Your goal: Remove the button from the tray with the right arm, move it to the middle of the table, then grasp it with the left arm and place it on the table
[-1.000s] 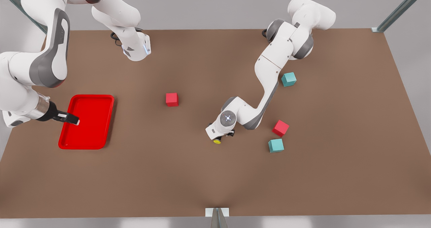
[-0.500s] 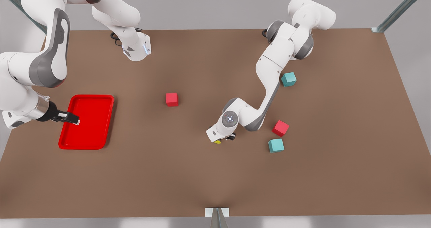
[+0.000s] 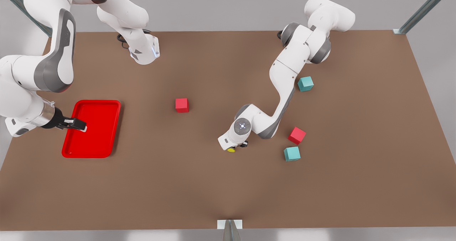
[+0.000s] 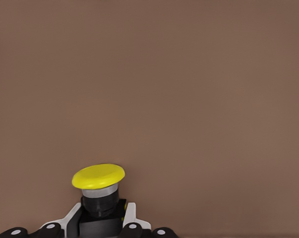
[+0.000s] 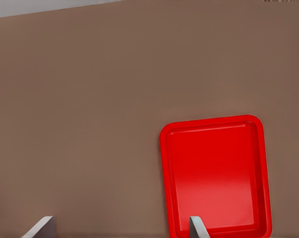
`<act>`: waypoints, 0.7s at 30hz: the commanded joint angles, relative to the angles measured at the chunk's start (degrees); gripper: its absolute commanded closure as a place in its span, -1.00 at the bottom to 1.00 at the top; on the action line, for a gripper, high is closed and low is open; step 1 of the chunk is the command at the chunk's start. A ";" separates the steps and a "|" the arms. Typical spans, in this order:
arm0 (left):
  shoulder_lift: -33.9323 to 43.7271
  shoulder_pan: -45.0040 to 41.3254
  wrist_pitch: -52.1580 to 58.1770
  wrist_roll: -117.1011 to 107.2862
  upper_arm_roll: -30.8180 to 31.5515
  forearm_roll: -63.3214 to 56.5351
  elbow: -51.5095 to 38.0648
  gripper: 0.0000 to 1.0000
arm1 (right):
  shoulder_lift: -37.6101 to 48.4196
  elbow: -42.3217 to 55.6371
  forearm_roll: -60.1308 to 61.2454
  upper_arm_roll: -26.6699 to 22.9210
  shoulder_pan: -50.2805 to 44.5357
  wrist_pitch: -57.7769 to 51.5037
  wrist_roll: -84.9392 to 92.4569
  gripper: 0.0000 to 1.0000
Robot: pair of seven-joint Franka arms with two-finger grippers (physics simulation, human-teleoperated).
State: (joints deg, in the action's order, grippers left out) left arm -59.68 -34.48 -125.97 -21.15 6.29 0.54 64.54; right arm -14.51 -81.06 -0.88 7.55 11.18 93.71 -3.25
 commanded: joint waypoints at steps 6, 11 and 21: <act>0.44 -2.26 2.74 -0.47 -3.65 -0.62 -0.03 -0.09 | 0.09 0.03 0.00 0.01 -0.02 -0.02 1.14 -1.00; 1.14 -2.34 4.59 -3.37 -3.74 -0.62 -0.12 -0.09 | 0.09 0.03 0.17 0.01 -0.02 -0.02 1.05 -1.00; 0.09 -2.61 4.06 -5.57 -3.65 -0.45 0.15 -0.10 | -0.52 2.31 -1.32 0.01 -0.73 0.42 1.06 -1.00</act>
State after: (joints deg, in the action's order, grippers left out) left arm -59.62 -37.06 -121.97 -23.50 2.63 0.10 64.72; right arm -14.90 -79.08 -1.99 7.55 10.44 93.90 -2.50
